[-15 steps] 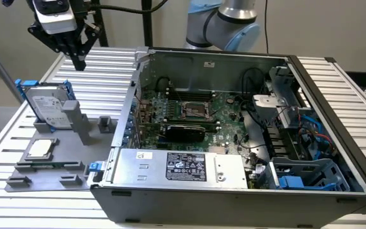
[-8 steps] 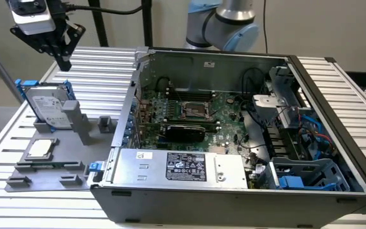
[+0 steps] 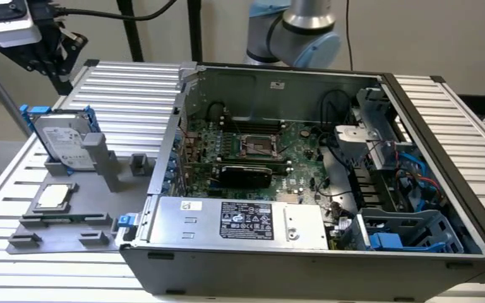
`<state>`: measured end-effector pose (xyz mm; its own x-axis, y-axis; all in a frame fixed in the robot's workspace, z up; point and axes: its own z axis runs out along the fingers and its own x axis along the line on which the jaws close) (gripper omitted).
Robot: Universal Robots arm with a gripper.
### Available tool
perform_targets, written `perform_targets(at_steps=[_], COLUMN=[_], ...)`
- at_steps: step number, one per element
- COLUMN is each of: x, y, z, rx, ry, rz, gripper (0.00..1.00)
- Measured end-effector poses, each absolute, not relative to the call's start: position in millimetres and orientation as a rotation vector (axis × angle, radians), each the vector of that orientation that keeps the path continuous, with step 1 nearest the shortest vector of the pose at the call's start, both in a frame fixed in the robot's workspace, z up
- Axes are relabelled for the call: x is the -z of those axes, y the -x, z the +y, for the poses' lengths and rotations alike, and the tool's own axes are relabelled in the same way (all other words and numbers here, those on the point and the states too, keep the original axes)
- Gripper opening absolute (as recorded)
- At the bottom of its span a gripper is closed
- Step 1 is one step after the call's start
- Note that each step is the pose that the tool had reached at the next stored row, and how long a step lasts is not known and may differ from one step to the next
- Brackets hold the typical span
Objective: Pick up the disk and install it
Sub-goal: 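Reach for the disk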
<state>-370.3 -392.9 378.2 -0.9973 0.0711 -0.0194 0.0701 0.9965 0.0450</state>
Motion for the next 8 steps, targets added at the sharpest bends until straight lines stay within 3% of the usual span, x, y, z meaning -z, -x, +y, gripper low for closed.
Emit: perform_targets(at_steps=[8], x=[-371.2], y=[407.0], z=[-390.8], rx=[-0.065], ry=[-0.110], rz=[3.118], gripper=[0.00])
